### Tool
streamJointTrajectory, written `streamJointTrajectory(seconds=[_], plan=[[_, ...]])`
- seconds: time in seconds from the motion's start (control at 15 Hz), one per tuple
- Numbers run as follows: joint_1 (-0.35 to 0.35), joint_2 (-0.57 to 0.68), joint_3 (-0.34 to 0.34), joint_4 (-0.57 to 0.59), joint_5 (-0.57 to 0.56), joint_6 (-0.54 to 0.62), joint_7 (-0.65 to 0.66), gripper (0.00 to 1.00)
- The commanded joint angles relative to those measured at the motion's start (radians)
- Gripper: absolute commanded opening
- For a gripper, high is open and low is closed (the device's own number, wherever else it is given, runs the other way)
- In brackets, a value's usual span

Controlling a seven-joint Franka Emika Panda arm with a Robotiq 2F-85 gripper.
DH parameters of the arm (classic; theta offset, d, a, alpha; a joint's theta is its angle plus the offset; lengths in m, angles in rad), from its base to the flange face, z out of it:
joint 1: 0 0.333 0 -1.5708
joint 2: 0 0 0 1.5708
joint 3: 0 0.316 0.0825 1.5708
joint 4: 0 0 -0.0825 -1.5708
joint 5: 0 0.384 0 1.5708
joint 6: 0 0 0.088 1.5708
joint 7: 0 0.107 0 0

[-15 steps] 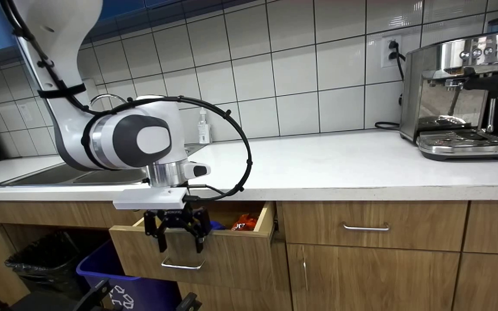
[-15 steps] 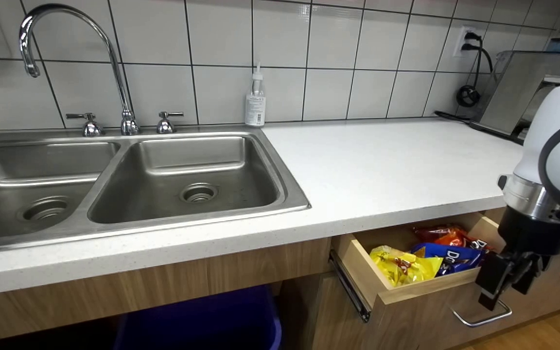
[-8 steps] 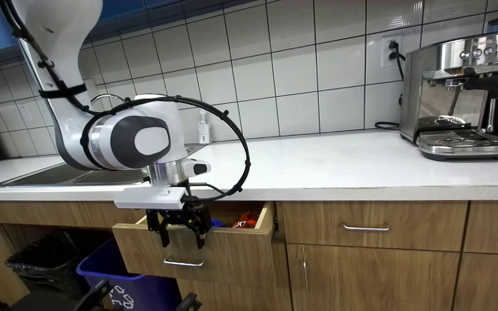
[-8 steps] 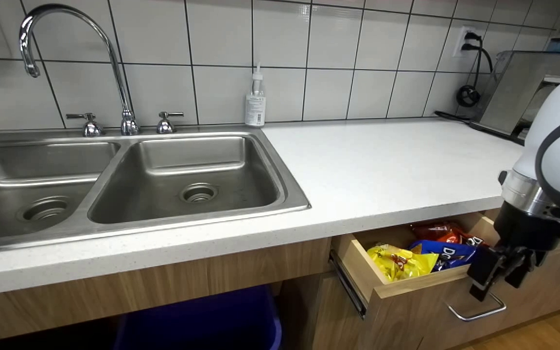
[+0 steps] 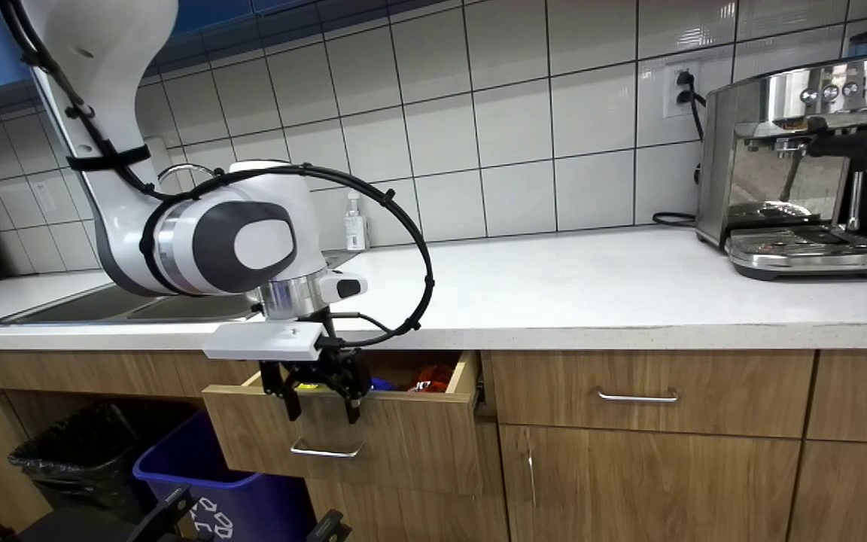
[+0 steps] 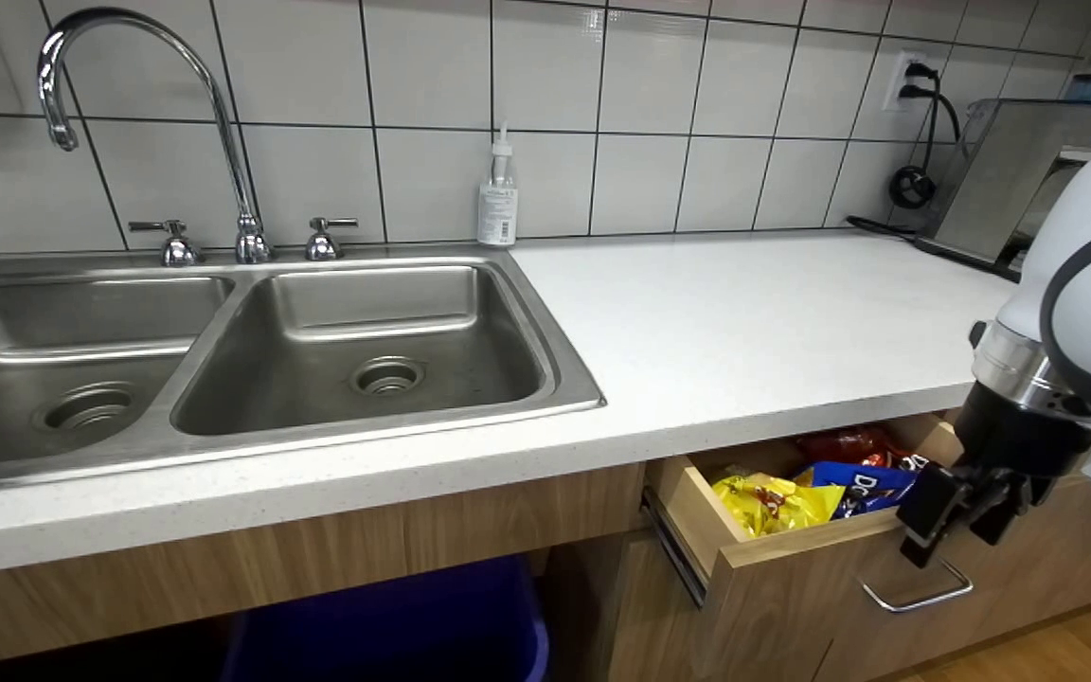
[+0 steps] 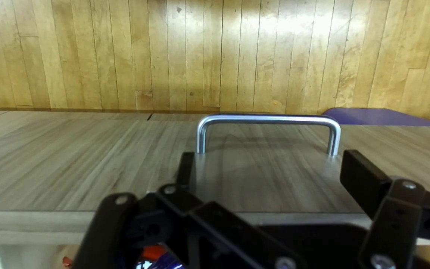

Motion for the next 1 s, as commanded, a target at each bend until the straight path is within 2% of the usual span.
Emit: streamJointTrajectory(seconds=[0.0, 0.6, 0.93], plan=[[-0.019, -0.023, 0.02, 0.001, -0.006, 0.031, 0.03, 1.0], [-0.078, -0.026, 0.08, 0.056, 0.068, 0.01, 0.014, 1.0], [-0.071, -0.018, 0.069, 0.097, 0.045, 0.001, 0.018, 1.0]])
